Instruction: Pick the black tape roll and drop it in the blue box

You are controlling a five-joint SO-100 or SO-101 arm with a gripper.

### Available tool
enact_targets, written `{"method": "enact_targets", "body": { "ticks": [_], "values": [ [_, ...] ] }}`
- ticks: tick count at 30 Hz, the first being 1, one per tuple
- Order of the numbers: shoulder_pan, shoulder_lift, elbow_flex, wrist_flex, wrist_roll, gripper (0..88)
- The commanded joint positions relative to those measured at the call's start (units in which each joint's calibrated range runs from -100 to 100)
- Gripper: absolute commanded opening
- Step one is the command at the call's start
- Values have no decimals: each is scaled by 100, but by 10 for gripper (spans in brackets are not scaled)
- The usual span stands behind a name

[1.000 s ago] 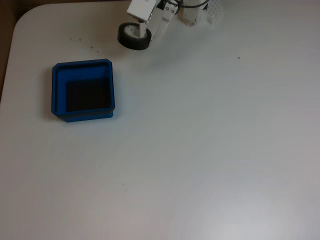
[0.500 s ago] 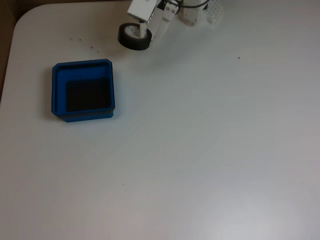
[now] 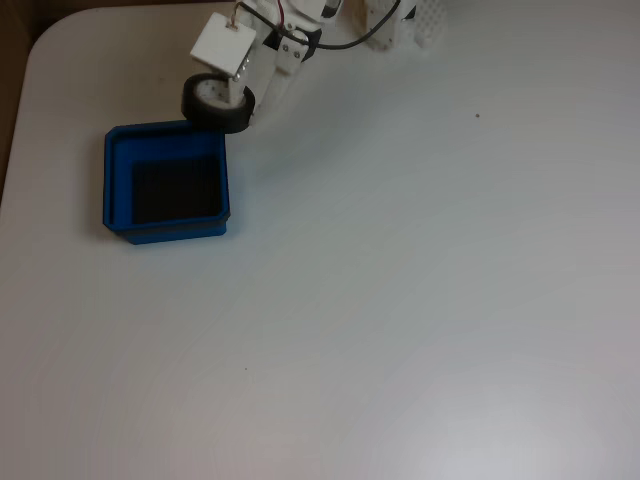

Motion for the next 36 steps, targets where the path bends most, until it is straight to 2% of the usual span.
{"method": "enact_targets", "body": {
  "ticks": [1,8,19,36],
  "values": [
    [214,700,-1155,-132,1,13],
    [731,1771,-2045,-149,9,13],
    [800,3058,-3159,-173,9,13],
    [780,3443,-3132,-140,-43,26]
  ]
}}
